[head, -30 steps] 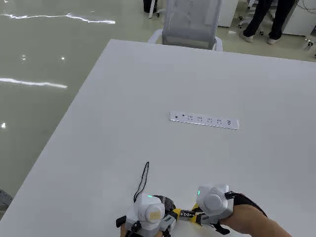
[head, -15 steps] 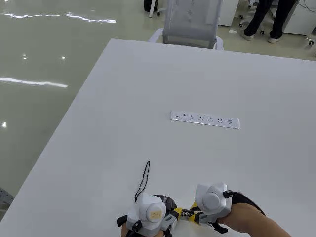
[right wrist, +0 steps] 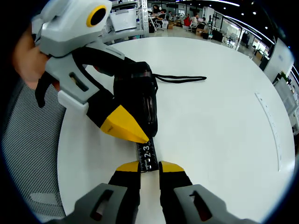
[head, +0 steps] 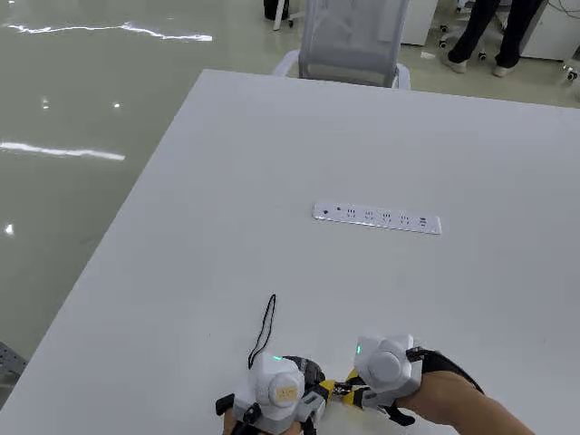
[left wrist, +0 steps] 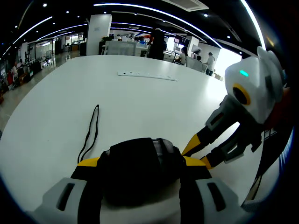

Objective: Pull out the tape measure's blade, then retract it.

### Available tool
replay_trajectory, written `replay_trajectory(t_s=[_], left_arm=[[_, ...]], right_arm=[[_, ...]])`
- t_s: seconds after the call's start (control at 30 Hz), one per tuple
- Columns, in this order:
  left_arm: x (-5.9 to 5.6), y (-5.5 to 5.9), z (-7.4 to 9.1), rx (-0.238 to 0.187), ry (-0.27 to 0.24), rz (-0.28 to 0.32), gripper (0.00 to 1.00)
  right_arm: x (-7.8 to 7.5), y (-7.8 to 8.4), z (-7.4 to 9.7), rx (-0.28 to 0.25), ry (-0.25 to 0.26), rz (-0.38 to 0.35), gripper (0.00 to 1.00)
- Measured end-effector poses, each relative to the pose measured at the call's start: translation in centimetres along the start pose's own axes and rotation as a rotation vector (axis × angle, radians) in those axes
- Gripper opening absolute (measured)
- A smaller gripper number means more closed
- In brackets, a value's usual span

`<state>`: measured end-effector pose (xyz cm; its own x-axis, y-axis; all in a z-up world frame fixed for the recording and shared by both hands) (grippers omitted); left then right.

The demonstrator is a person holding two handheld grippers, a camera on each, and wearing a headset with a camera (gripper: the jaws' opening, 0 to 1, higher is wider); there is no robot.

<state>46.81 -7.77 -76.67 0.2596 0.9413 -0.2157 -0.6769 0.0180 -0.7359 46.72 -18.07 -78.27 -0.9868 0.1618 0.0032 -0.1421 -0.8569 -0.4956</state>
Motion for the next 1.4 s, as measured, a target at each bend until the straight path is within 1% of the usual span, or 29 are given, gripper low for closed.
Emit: replay_trajectory(t_s=[0.37,0.93,1.27,1.4], left_arm=[[0.1,0.0,-0.1,-0.002,-0.007,-0.01,0.63],[0.1,0.0,0.0,-0.005,0.001,0.0,0.63],[0.1,0.0,0.0,-0.006,0.008,0.006,0.63],[0.2,0.0,0.0,-0.004,0.01,0.008,0.63]], right_arm=[[0.0,-0.5,-0.3,0.0,-0.002,0.009,0.14],[0.1,-1.1,-0.8,-0.012,-0.003,0.021,0.14],[0.1,-1.6,-1.1,-0.036,-0.007,0.032,0.14],[0.2,-1.7,-1.1,-0.069,-0.009,0.042,0.15]])
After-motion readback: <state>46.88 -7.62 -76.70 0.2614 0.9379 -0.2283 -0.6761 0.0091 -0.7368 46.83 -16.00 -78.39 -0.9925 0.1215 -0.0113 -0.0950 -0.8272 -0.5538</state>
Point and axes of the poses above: the centre of the closed fingertips' face, and the gripper's own axes: z roughly backward along the fingers, x roughly to its left, y roughly out of its underside, the point moved 4 cm from there along z, roughly backward along the fingers, and after that the axes turned 4 degrees about z, right-handed, at the moved point
